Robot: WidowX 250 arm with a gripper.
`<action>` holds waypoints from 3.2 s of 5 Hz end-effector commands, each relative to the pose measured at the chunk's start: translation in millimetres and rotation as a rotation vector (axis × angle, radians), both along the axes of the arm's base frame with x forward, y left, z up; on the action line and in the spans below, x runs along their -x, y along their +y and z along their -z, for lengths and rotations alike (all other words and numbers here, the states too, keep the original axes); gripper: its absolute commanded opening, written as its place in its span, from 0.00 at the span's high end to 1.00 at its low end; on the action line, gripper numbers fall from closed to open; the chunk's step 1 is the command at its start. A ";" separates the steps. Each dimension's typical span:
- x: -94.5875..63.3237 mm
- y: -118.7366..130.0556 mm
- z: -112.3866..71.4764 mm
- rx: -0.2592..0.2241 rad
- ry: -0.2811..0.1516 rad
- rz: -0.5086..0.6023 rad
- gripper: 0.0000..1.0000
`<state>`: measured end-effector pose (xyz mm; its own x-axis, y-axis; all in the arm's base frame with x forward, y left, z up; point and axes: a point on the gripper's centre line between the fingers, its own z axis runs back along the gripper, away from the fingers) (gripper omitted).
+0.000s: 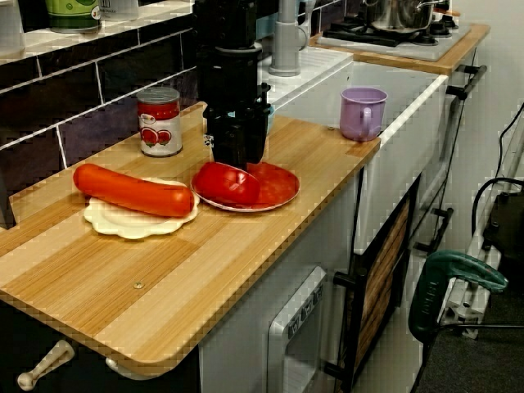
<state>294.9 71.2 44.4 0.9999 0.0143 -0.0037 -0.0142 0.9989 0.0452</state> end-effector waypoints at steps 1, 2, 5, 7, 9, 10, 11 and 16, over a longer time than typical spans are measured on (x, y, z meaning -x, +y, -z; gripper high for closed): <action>-20.8 -7.0 -20.7 0.047 -0.034 -0.017 0.00; -25.9 -21.1 -27.9 0.067 -0.058 -0.039 0.00; -49.9 -46.9 -26.1 0.020 -0.092 0.033 0.00; -65.2 -24.4 -47.4 0.010 -0.094 0.059 0.06; -68.9 -17.8 -44.4 0.003 -0.108 0.063 1.00; -66.4 -22.8 -35.7 -0.013 -0.107 0.076 1.00; -65.3 -25.0 -30.0 -0.013 -0.114 0.070 1.00; -88.3 -46.1 -3.6 0.028 -0.104 -0.042 1.00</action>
